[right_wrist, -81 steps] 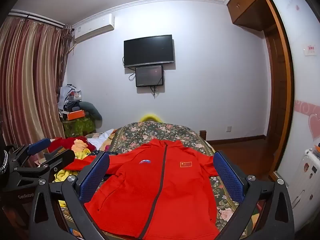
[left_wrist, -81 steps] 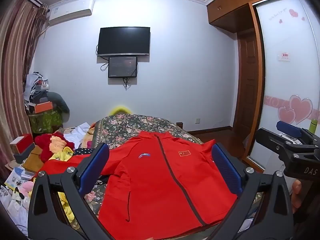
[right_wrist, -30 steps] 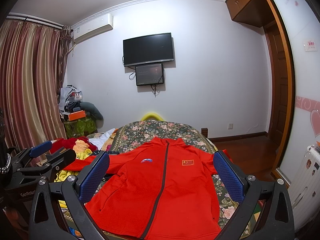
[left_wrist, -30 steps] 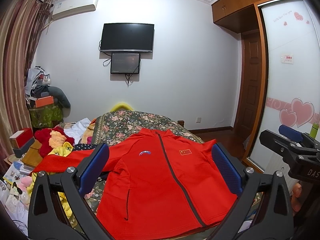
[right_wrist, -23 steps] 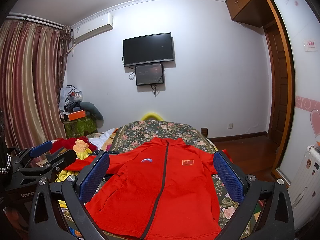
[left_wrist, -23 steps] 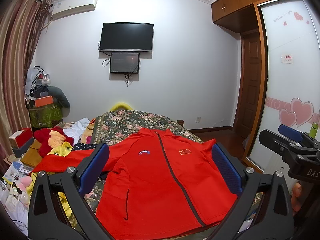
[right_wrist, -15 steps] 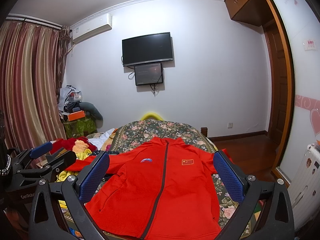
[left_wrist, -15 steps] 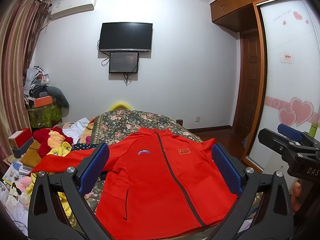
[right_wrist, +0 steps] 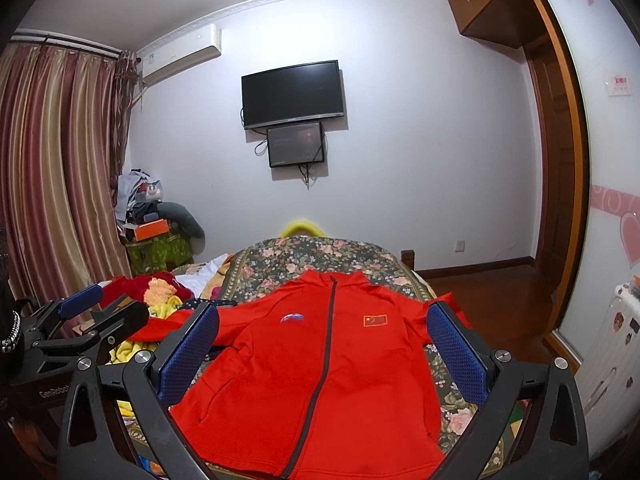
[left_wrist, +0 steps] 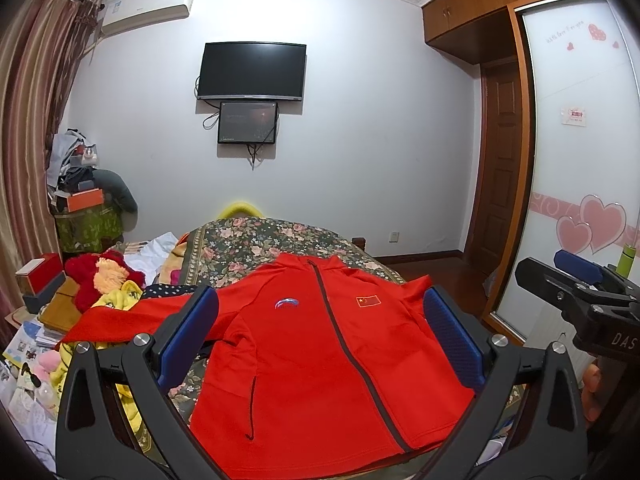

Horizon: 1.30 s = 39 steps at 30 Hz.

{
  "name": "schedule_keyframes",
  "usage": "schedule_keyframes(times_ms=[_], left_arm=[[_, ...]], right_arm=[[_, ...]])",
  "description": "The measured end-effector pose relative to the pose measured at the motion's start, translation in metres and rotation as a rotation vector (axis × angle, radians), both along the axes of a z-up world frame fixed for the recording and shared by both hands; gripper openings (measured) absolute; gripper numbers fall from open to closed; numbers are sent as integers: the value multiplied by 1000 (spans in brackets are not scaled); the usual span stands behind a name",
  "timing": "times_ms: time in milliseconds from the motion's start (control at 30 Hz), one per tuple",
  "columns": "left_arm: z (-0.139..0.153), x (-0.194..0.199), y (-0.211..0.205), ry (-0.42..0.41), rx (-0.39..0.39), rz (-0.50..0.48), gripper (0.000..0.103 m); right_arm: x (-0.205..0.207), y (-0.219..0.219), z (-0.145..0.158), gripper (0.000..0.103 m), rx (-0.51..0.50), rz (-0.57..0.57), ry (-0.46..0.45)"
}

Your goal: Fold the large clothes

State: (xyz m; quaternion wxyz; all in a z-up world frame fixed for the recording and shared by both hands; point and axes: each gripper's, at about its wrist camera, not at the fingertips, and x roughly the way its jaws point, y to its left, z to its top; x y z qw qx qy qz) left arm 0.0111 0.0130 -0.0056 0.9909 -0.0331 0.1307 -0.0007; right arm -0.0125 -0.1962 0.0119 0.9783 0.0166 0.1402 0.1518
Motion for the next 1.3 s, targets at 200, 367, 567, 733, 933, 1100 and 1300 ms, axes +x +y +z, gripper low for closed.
schedule_keyframes(times_ms=[200,367,567,733,933,1100,1300], left_arm=[[-4,6,7,11,2,1,103],[-9,20,19,31,-4,7,103],[-24,54,46,78,-19,22,103],[-44,90,85,127,-30,38,103],[-94,138,141,260,-23,96,103],[-143,169,196,396,-102,159,103],[-198,196,263,491,-214,257,103]], right_arm=[[9,5,-2,103,-6,-3,15],[28,14,-5,103,-12,-1,42],[73,28,-16,103,-15,-1,105],[131,39,-36,103,-9,-2,187],[202,53,-78,103,-44,-30,289],[258,63,-116,103,-114,-43,376],[318,66,-160,103,-162,-58,487]])
